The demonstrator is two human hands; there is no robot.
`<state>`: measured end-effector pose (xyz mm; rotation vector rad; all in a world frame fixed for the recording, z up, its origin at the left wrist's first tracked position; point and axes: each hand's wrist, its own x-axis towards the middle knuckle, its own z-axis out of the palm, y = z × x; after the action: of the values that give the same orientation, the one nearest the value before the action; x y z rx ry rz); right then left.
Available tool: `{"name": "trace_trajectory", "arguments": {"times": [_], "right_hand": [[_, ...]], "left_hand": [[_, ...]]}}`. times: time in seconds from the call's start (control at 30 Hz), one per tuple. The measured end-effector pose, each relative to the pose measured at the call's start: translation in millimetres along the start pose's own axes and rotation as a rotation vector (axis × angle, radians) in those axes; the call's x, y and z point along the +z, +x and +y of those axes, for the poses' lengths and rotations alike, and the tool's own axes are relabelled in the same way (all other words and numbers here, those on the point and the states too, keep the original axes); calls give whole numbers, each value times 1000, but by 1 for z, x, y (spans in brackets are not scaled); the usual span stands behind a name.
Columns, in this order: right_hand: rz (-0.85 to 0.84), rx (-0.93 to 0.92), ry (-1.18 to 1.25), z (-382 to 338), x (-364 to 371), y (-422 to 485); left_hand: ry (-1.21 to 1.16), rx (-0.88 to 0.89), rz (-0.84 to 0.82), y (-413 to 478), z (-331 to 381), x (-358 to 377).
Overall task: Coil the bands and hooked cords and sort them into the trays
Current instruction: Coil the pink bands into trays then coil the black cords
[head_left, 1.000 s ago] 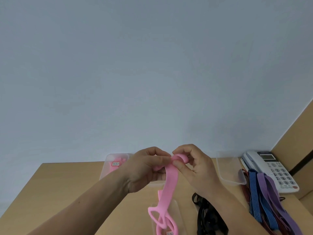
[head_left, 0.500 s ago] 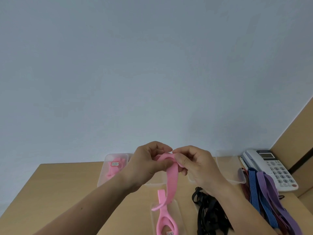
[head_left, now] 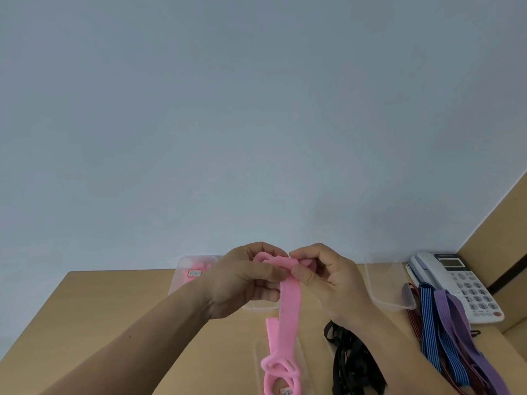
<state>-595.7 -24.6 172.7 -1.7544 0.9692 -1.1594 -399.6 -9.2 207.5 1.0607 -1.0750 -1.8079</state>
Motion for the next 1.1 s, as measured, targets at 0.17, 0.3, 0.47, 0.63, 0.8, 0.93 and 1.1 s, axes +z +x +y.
{"name": "trace_trajectory", "arguments": {"times": [0.17,0.3,0.47,0.63,0.8,0.93,1.1], "right_hand": [[3,-28,-36,-2,4,2],[12,-28,-61,3,4,1],[32,67,115,2,4,2],[-37,239,250,-7,1,8],[-19,195,208,-7,-1,9],[-24,152,207,-7,-1,9],[-32,117,152,-13,0,9]], "left_hand": [[21,28,3,-1,-5,1],[-3,58,70,0,-10,1],[126,206,132,4,-15,-2],[330,389,143,3,-20,3],[350,344,165,5,-22,3],[343,265,121,2,-14,-2],[178,158,19,-2,-5,-1]]}}
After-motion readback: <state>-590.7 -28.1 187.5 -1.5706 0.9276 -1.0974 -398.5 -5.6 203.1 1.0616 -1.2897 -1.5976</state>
